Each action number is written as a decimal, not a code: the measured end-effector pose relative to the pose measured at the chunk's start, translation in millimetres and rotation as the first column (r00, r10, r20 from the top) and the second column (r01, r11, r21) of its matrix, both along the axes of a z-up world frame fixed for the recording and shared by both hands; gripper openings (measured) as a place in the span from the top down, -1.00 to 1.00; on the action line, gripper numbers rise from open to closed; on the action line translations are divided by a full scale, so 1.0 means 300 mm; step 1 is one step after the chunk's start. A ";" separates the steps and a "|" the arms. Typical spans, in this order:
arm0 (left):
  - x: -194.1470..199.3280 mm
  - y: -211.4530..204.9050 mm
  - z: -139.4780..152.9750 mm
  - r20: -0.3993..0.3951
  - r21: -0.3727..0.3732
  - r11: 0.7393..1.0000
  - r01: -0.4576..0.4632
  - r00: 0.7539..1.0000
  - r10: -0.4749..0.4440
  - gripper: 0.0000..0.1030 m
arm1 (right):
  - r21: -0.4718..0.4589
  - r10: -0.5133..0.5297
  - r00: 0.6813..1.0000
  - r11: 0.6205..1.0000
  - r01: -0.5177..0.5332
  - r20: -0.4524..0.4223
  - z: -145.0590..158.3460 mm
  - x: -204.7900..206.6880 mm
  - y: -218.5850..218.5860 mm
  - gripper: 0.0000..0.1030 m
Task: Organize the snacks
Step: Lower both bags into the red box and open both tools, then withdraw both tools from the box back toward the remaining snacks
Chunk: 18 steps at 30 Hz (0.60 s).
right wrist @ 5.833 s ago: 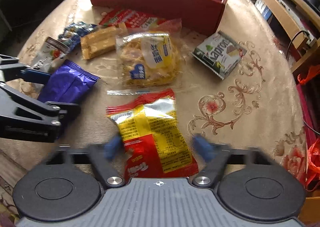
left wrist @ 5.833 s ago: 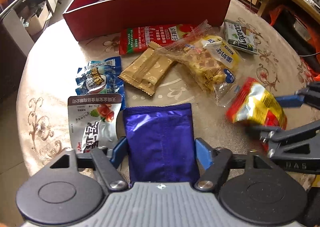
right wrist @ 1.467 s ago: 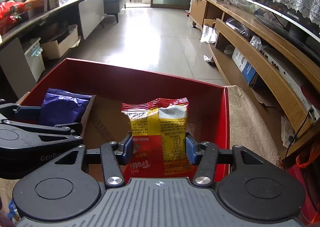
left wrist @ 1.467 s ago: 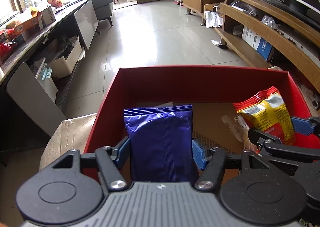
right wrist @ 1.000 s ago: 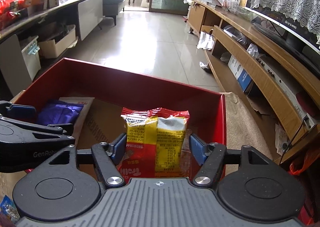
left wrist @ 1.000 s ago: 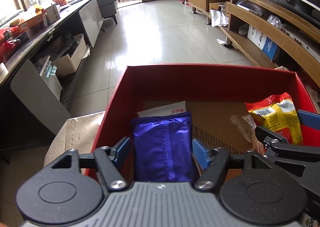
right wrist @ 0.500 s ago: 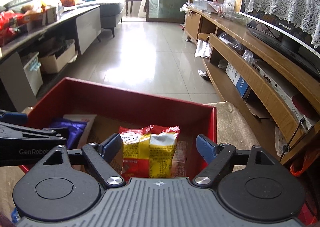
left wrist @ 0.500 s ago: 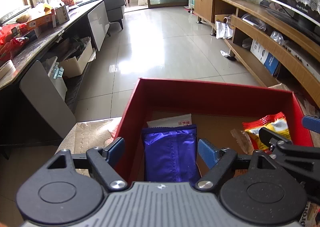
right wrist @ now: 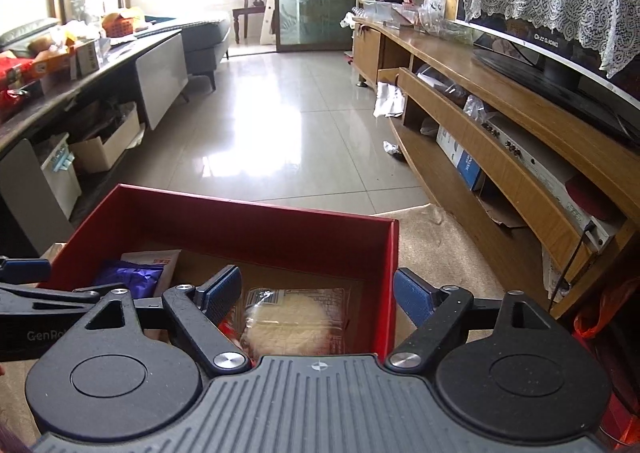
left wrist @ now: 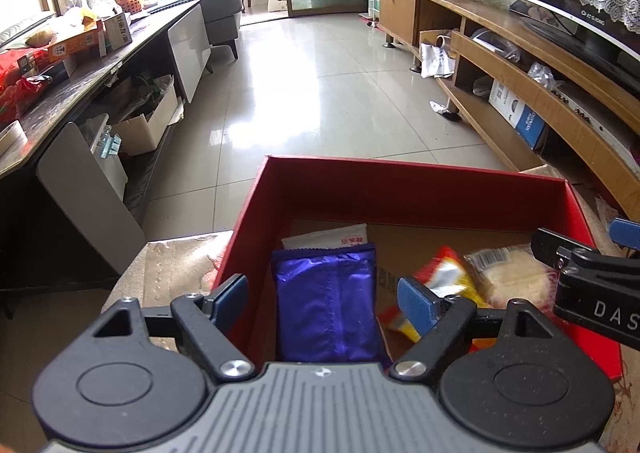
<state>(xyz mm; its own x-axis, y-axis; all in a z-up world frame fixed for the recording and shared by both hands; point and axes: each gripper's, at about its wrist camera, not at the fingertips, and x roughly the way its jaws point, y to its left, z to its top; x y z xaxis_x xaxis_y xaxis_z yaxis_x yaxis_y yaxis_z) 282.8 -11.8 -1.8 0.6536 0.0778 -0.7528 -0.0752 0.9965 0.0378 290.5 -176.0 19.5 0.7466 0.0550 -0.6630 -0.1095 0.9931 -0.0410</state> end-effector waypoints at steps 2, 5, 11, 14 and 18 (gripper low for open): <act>-0.013 -0.010 0.006 -0.001 -0.005 1.000 0.008 1.000 -0.008 -0.52 | 0.000 -0.006 1.000 1.000 0.006 -0.003 0.006 -0.010 -0.008 -0.70; -0.038 -0.020 0.021 0.001 -0.018 1.000 0.021 1.000 -0.021 -0.52 | -0.005 -0.015 1.000 1.000 0.015 -0.003 0.020 -0.027 -0.019 -0.70; -0.104 -0.030 0.032 -0.008 -0.034 0.999 0.041 0.999 -0.041 -0.53 | -0.029 -0.022 1.000 0.999 0.022 -0.007 0.045 -0.068 -0.030 -0.71; -0.140 -0.035 0.026 -0.024 -0.046 0.998 0.052 0.998 -0.053 -0.53 | -0.049 -0.025 1.000 0.999 0.024 -0.014 0.053 -0.090 -0.037 -0.72; -0.192 -0.053 0.018 -0.044 -0.062 0.995 0.080 0.996 -0.083 -0.53 | -0.069 -0.040 0.999 0.997 0.037 -0.030 0.058 -0.127 -0.058 -0.72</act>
<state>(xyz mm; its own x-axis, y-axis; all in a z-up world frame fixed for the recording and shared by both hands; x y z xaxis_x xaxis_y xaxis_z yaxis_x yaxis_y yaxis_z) 225.1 -27.8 3.5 0.6199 -0.0207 -0.7844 0.0067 0.9998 -0.0211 252.4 -193.5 36.9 0.7259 -0.0198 -0.6875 -0.0735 0.9916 -0.1063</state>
